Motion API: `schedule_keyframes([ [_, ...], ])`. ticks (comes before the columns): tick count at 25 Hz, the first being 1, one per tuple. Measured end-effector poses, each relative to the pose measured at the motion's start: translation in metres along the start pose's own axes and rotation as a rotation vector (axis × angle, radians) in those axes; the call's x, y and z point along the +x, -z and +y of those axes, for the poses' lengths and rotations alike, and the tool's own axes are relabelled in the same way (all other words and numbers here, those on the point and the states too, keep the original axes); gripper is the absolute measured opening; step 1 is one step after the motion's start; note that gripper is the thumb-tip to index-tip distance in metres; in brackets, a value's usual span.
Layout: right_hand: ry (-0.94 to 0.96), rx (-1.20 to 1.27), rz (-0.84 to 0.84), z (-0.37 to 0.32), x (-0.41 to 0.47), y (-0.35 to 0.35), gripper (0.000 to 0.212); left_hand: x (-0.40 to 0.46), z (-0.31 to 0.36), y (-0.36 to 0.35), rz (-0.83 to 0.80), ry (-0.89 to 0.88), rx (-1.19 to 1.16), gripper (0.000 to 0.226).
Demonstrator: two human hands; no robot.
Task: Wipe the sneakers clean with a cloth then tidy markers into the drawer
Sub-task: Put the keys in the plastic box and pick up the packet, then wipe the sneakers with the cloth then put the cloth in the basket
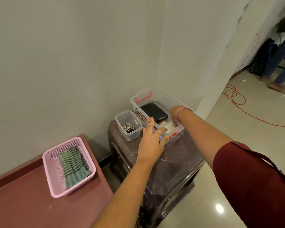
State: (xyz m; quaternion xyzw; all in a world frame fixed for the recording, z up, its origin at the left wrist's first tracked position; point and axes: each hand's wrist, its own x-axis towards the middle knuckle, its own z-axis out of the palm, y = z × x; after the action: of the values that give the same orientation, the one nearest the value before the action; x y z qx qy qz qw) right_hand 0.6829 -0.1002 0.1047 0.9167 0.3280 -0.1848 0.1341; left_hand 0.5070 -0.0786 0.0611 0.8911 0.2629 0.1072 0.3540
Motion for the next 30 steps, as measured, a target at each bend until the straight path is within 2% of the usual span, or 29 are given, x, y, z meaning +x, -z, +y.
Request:
schedule_keyframes([
  [3,0.011,0.112,0.108,0.008,-0.003,0.012,0.020,-0.002,0.002,0.003,-0.037,0.008,-0.049,0.040],
  [5,-0.002,0.300,0.185,0.017,-0.006,0.019,0.011,-0.003,0.003,0.006,-0.063,0.004,-0.085,0.043],
  [8,0.007,0.654,0.277,0.023,-0.019,0.021,0.015,-0.009,0.004,0.014,-0.061,-0.009,-0.109,0.046],
  [15,0.079,1.435,0.313,-0.016,-0.085,0.011,0.009,-0.059,-0.010,0.066,0.142,-0.059,-0.139,0.032],
  [19,0.104,1.790,0.224,-0.054,-0.125,0.009,0.007,-0.111,-0.035,0.112,0.318,-0.084,-0.158,0.022],
  [23,0.142,1.843,0.124,-0.097,-0.161,-0.007,0.005,-0.178,-0.065,0.146,0.392,0.014,-0.139,0.018],
  [30,0.098,1.765,-0.023,-0.173,-0.203,-0.056,0.004,-0.294,-0.149,0.164,0.517,0.313,-0.236,0.018],
])
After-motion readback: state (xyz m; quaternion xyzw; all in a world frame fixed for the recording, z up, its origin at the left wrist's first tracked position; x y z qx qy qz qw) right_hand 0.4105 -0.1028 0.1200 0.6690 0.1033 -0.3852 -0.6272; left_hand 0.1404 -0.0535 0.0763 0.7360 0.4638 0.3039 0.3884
